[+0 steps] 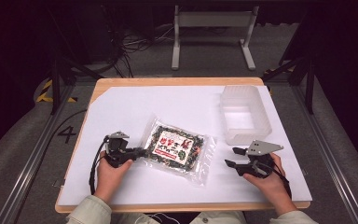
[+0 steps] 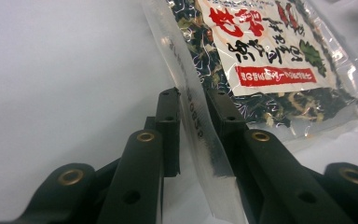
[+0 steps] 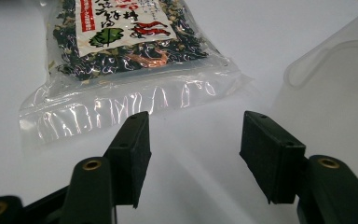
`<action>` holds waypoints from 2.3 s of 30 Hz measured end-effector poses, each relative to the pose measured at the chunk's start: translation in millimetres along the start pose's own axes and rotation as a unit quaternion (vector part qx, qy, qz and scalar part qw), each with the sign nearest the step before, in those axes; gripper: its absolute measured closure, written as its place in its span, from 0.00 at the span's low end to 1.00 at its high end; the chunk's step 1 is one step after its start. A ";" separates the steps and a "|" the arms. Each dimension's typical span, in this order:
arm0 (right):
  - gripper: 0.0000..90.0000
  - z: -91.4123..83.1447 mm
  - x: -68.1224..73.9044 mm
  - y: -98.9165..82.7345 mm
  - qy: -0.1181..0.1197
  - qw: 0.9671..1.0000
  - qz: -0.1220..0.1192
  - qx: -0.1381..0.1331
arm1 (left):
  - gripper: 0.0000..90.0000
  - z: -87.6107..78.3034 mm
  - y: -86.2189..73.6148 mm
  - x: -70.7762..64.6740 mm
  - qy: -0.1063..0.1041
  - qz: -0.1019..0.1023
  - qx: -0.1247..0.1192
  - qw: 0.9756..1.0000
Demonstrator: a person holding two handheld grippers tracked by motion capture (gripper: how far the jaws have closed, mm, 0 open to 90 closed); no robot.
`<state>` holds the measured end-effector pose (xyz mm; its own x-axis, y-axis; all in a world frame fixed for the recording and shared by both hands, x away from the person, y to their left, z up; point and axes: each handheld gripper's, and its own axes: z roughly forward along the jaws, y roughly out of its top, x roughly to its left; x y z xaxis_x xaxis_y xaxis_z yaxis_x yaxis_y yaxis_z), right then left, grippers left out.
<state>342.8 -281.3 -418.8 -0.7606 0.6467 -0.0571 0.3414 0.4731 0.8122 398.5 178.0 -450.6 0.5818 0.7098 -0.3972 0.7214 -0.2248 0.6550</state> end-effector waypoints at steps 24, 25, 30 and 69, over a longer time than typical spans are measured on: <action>0.48 -1.9 -0.6 0.2 0.000 1.000 0.001 -0.001 | 1.00 -41.7 20.9 -28.4 -0.010 0.016 -0.098 0.995; 0.49 -2.4 -0.5 0.7 -0.001 1.000 0.001 -0.002 | 1.00 -41.7 20.9 -28.4 -0.010 0.016 -0.098 0.995; 0.50 -5.0 -0.4 3.7 0.001 1.000 0.000 -0.007 | 1.00 -58.3 31.8 -41.0 -0.020 0.038 -0.119 0.992; 0.56 -23.5 6.1 51.6 0.039 0.996 -0.016 -0.077 | 1.00 -145.8 83.1 -95.4 -0.021 0.208 -0.188 0.960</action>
<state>342.8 -267.0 -363.5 -0.8122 0.5818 -0.0432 0.2329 0.3912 0.8904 348.1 189.0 -264.6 0.8104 0.5815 -0.0715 0.2417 -0.2205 0.9450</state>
